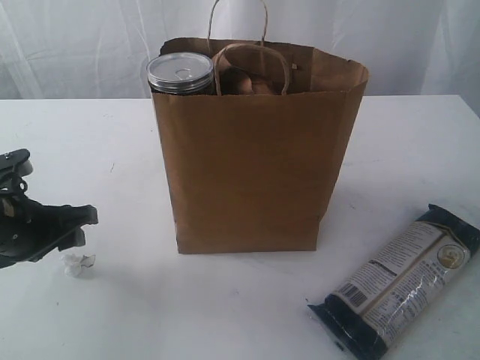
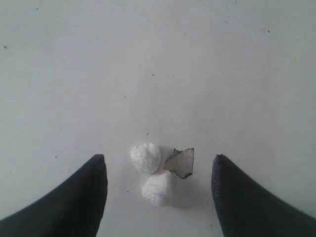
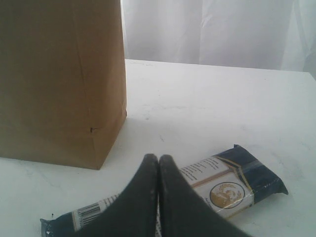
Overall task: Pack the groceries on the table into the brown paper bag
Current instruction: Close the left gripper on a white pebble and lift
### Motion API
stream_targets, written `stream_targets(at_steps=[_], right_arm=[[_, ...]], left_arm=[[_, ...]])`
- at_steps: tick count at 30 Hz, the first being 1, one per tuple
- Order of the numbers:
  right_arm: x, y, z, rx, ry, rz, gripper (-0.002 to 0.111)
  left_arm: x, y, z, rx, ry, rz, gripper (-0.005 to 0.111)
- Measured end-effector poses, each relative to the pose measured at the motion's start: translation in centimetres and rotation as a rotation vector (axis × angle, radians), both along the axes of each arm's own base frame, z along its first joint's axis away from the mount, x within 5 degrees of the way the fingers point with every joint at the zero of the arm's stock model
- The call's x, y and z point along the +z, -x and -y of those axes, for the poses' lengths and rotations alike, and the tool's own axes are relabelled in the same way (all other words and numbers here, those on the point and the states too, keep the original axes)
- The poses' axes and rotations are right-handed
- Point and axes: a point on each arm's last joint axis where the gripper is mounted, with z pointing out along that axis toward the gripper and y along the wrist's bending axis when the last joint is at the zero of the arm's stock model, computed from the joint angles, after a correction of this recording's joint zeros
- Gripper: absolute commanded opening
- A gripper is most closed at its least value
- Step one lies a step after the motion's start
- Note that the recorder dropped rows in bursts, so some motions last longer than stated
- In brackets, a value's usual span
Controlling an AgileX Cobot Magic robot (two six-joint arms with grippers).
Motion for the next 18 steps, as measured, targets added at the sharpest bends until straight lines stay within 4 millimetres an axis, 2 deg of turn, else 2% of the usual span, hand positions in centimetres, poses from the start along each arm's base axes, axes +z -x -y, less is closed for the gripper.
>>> stream_targets(at_steps=[5, 18], right_arm=[[0.0, 0.0, 0.0, 0.000, 0.000, 0.000, 0.000], [0.0, 0.0, 0.0, 0.000, 0.000, 0.000, 0.000]], left_arm=[[-0.7, -0.8, 0.2, 0.001, -0.011, -0.031, 0.064], [-3.0, -1.2, 0.4, 0.014, -0.025, -0.102, 0.061]])
